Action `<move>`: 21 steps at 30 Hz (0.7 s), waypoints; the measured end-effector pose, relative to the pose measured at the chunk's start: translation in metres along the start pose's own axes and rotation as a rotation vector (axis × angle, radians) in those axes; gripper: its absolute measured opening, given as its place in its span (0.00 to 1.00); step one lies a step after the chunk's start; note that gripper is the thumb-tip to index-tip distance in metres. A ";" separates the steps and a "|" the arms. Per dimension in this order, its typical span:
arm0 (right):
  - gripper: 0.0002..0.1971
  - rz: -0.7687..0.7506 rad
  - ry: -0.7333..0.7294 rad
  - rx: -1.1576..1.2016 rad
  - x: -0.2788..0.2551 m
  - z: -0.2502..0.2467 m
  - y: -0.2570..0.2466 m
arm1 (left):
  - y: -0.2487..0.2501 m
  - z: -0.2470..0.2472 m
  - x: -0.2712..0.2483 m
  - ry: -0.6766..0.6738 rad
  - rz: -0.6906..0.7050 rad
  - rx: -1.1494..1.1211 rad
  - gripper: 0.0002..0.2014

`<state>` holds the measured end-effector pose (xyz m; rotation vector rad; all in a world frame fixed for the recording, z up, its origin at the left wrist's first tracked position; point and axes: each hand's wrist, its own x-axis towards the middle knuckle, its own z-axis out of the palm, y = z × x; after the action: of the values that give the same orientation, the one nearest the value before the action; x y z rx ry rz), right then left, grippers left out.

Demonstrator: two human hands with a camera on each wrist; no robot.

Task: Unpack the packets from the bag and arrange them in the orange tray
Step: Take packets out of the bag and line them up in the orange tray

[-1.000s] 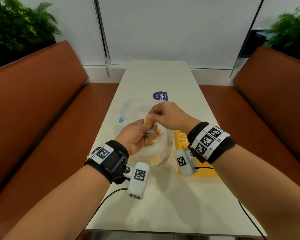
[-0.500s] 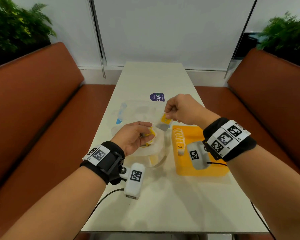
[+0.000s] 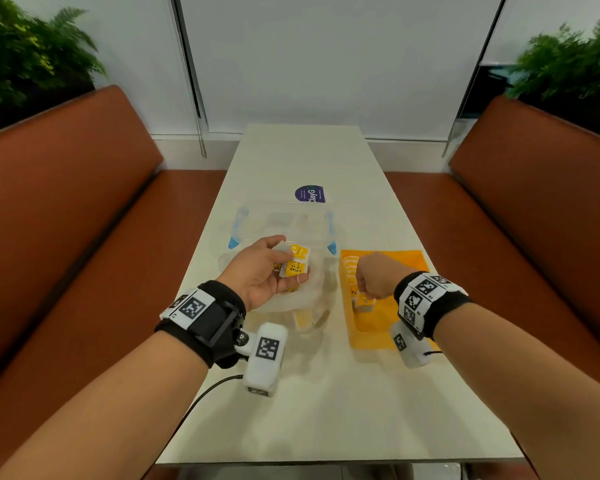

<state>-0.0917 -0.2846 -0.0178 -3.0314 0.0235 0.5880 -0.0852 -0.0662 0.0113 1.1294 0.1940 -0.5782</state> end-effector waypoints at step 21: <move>0.06 -0.014 0.353 0.151 0.011 -0.010 -0.005 | -0.004 -0.006 0.002 0.001 0.019 0.033 0.13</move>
<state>-0.0773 -0.2801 -0.0127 -2.9402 0.0574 0.0413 -0.0849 -0.0629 0.0049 1.1625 0.1755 -0.5656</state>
